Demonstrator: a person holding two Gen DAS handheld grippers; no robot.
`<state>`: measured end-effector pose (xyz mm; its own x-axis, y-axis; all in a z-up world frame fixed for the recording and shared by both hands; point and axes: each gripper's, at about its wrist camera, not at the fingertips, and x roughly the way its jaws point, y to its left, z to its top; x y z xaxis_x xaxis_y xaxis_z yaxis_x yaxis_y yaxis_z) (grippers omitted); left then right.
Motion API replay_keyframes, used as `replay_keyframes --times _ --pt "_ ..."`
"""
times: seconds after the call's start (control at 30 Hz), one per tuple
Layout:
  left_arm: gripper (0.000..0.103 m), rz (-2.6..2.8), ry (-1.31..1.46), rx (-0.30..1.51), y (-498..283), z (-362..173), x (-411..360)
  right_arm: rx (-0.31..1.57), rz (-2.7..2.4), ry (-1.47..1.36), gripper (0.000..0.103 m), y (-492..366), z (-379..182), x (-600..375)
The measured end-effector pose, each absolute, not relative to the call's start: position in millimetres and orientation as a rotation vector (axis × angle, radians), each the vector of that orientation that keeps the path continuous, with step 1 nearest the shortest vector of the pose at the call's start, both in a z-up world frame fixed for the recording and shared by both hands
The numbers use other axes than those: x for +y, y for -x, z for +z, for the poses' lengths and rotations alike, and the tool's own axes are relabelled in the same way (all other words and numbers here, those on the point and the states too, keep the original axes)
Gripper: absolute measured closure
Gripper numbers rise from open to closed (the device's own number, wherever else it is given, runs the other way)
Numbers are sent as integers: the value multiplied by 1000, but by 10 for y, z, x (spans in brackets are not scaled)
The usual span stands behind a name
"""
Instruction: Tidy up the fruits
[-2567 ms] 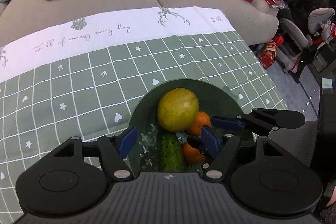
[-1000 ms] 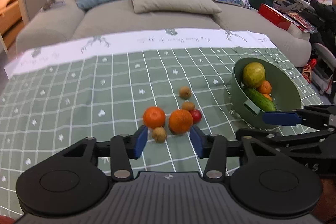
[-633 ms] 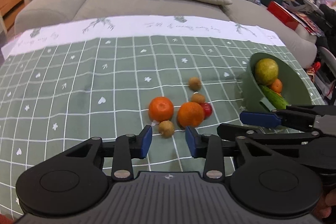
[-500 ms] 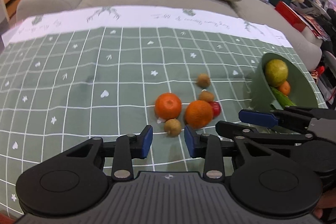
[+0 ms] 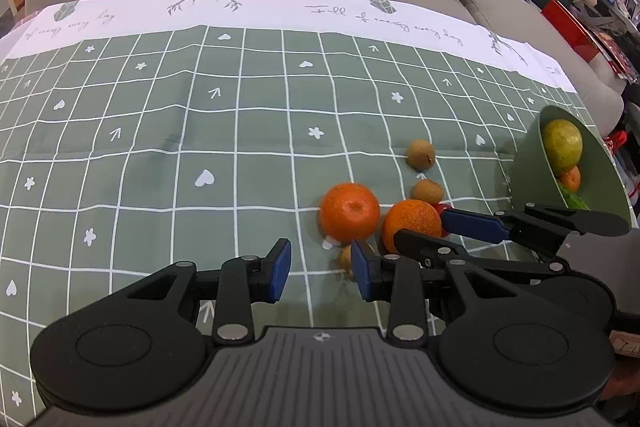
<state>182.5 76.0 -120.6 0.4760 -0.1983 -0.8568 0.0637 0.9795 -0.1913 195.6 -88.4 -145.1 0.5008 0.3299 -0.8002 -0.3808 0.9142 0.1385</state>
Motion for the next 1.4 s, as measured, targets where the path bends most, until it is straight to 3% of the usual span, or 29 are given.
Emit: replay_keyframes --times 0.07,0.7,1.1,1.4 --pt "56 -166 157 1069 -1861 -1222 793 949 441 76 63 -1959 -1463 -842" --pt "48 -209 91 1117 -2221 -1456 461 991 426 119 65 -1768 -1360 -1117" --pt "55 -206 42 1116 -2251 -1478 386 1035 421 73 61 -1757 -1500 -1118" --pt "56 -177 81 1070 -1976 -1123 472 1018 420 44 64 -1693 -1450 -1172"
